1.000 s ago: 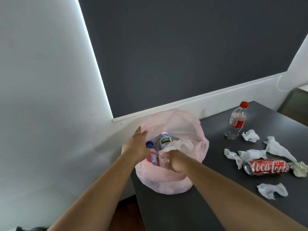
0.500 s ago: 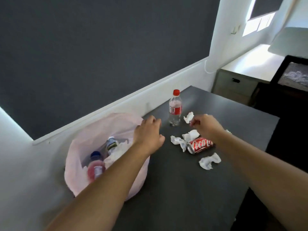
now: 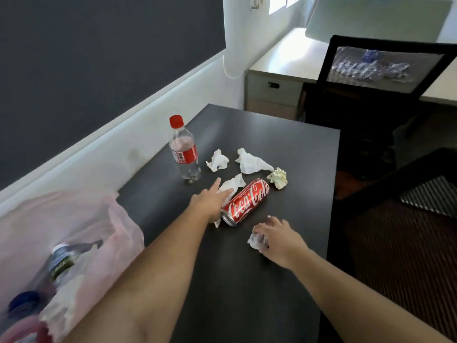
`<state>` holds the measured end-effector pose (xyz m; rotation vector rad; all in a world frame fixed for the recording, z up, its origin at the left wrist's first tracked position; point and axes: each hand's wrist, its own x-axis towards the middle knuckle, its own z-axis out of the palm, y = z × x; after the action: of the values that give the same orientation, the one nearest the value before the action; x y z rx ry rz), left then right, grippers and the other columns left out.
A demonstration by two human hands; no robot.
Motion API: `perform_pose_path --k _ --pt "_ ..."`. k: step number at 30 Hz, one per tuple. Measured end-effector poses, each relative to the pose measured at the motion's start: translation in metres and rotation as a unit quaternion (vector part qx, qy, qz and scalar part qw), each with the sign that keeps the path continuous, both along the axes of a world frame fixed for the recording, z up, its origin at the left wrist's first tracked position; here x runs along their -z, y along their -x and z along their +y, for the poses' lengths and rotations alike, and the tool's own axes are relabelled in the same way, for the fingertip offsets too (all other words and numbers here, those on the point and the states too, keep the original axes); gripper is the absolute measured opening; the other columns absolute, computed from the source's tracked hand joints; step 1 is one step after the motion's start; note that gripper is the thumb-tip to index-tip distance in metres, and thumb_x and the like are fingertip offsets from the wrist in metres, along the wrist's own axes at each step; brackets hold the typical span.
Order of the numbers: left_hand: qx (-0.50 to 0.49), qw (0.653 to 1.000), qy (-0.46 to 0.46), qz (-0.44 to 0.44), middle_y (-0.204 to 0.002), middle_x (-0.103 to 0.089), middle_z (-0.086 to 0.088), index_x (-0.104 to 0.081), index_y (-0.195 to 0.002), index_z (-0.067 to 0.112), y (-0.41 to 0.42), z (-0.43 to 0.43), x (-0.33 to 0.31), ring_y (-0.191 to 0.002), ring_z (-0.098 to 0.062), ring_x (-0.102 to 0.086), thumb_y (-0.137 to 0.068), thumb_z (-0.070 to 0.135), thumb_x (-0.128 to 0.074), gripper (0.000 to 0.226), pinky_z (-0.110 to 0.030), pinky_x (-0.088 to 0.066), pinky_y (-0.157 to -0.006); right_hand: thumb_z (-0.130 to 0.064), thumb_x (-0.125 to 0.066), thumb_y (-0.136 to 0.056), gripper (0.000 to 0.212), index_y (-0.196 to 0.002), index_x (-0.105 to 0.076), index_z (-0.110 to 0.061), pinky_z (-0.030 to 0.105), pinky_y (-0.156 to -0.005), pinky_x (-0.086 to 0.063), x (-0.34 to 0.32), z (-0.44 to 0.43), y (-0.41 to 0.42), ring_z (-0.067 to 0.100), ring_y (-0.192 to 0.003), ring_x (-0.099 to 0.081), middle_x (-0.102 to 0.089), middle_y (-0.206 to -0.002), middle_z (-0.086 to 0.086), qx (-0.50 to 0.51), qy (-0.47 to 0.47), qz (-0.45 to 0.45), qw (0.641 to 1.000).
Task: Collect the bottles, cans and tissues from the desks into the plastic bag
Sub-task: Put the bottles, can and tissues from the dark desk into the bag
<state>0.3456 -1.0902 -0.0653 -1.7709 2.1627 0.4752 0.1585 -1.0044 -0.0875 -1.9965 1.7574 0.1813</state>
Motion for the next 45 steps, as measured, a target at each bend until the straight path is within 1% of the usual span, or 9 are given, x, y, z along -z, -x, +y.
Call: perform_pose_path --k 2,4,6,10,15,21,26,34,45 --pt "-0.007 0.999 -0.012 0.032 -0.156 -0.022 0.006 -0.034 -0.140 0.046 0.001 -0.006 0.015 -0.131 -0.026 -0.042 -0.083 0.003 -0.056 0.075 -0.041 -0.045 -0.098 -0.020 -0.054 -0.091 0.038 -0.127 -0.051 -0.030 0.037 -0.095 -0.047 0.009 -0.004 0.004 0.024 -0.124 -0.042 -0.040 -0.135 0.001 0.003 0.004 0.000 1.000" --pt "-0.060 0.992 0.020 0.107 -0.118 -0.063 0.000 -0.061 -0.120 0.033 -0.001 0.000 0.025 -0.103 -0.022 -0.060 -0.082 0.006 -0.054 0.047 -0.032 -0.050 -0.080 -0.013 -0.052 -0.090 0.027 -0.115 -0.062 -0.020 0.031 -0.090 -0.047 0.015 -0.005 0.007 0.024 -0.113 -0.052 -0.050 -0.120 0.004 0.012 0.012 -0.021 1.000" --pt "-0.126 0.979 0.039 0.158 -0.091 -0.070 -0.005 -0.072 -0.095 0.017 -0.006 0.013 0.027 -0.084 -0.025 -0.066 -0.083 0.004 -0.051 0.027 -0.028 -0.051 -0.070 -0.009 -0.051 -0.089 0.023 -0.104 -0.067 -0.015 0.027 -0.082 -0.045 0.018 -0.004 0.008 0.024 -0.105 -0.056 -0.057 -0.106 0.005 0.034 0.031 -0.058 0.997" --pt "-0.162 0.976 0.039 0.143 -0.088 -0.070 -0.012 -0.072 -0.085 0.010 -0.018 0.034 0.002 -0.079 -0.031 -0.067 -0.078 0.000 -0.052 0.024 -0.023 -0.044 -0.060 -0.006 -0.050 -0.087 0.025 -0.099 -0.070 -0.016 0.027 -0.079 -0.048 -0.009 -0.013 0.001 0.021 -0.096 -0.060 -0.059 -0.101 0.001 0.046 0.061 -0.089 0.993" --pt "-0.178 0.941 0.217 0.188 -0.095 -0.070 -0.011 -0.072 -0.089 0.011 -0.041 0.048 -0.079 -0.091 -0.029 -0.066 -0.083 0.008 -0.053 0.020 -0.029 -0.047 -0.073 -0.002 -0.049 -0.086 0.026 -0.094 -0.071 -0.012 0.032 -0.080 -0.049 -0.079 -0.030 -0.037 0.023 -0.092 -0.060 -0.063 -0.100 0.003 0.055 0.191 -0.195 0.960" --pt "-0.242 0.865 0.392 0.196 -0.095 -0.066 -0.005 -0.069 -0.084 0.010 -0.116 0.123 -0.188 -0.085 -0.023 -0.062 -0.079 0.002 -0.055 0.018 -0.029 -0.049 -0.076 -0.008 -0.052 -0.089 0.019 -0.098 -0.068 -0.009 0.022 -0.075 -0.037 -0.164 -0.011 -0.139 0.017 -0.086 -0.052 -0.055 -0.099 -0.001 -0.064 0.280 -0.284 0.915" --pt "-0.363 0.839 0.383 0.133 -0.094 -0.068 -0.002 -0.067 -0.080 0.017 -0.184 0.210 -0.195 -0.086 -0.025 -0.062 -0.077 0.009 -0.060 0.011 -0.032 -0.052 -0.075 -0.007 -0.051 -0.089 0.020 -0.096 -0.069 -0.014 0.020 -0.077 -0.041 -0.184 0.029 -0.225 0.014 -0.084 -0.053 -0.057 -0.102 0.001 -0.169 0.270 -0.318 0.893" --pt "-0.366 0.917 0.149 0.052 -0.118 -0.060 -0.003 -0.064 -0.115 0.020 -0.212 0.279 -0.125 -0.105 -0.022 -0.058 -0.079 0.009 -0.068 0.038 -0.026 -0.045 -0.079 -0.025 -0.057 -0.087 0.036 -0.122 -0.059 -0.033 0.033 -0.100 -0.044 -0.140 0.067 -0.270 0.018 -0.112 -0.054 -0.059 -0.127 -0.006 -0.341 0.203 -0.140 0.907" --pt "-0.246 0.916 0.304 0.094 -0.119 -0.056 0.002 -0.057 -0.116 0.024 -0.134 0.179 -0.170 -0.106 -0.021 -0.056 -0.085 0.025 -0.058 0.031 -0.032 -0.046 -0.083 -0.016 -0.054 -0.090 0.022 -0.107 -0.067 -0.018 0.032 -0.093 -0.047 -0.170 -0.005 -0.178 0.020 -0.109 -0.057 -0.058 -0.124 0.001 -0.156 0.261 -0.237 0.923"
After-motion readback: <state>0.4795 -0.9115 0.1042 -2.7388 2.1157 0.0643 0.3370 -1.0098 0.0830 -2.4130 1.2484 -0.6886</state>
